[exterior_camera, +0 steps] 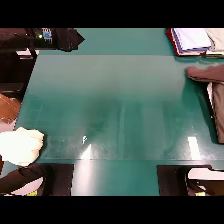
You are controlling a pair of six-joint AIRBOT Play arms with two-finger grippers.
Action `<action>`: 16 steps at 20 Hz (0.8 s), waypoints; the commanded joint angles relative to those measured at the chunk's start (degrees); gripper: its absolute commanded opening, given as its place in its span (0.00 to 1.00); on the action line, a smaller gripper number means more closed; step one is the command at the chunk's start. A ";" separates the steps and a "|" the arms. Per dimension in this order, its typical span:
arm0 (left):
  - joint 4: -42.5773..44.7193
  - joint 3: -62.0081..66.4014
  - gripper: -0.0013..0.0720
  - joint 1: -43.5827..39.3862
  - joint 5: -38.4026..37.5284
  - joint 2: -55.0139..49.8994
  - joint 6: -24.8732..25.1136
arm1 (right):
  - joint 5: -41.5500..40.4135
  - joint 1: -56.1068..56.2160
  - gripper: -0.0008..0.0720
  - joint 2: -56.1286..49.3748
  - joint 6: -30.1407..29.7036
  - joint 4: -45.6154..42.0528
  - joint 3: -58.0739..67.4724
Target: Fold the shirts.
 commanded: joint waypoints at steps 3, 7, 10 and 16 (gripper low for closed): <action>-0.09 -0.24 0.05 -0.37 0.46 -1.33 -0.37 | -4.79 -7.50 0.04 0.11 -0.09 3.26 1.68; -0.24 -0.26 0.05 -0.37 -0.63 -2.25 -0.35 | -3.04 -7.48 0.04 0.11 -0.09 3.23 10.88; -0.22 -0.26 0.05 -0.37 -0.61 -2.27 -0.28 | 1.73 -7.50 0.04 0.15 -0.07 1.14 17.66; -0.20 -0.24 0.05 -0.37 -0.68 -2.25 -0.24 | 14.08 -8.35 0.04 1.05 2.64 -10.25 22.40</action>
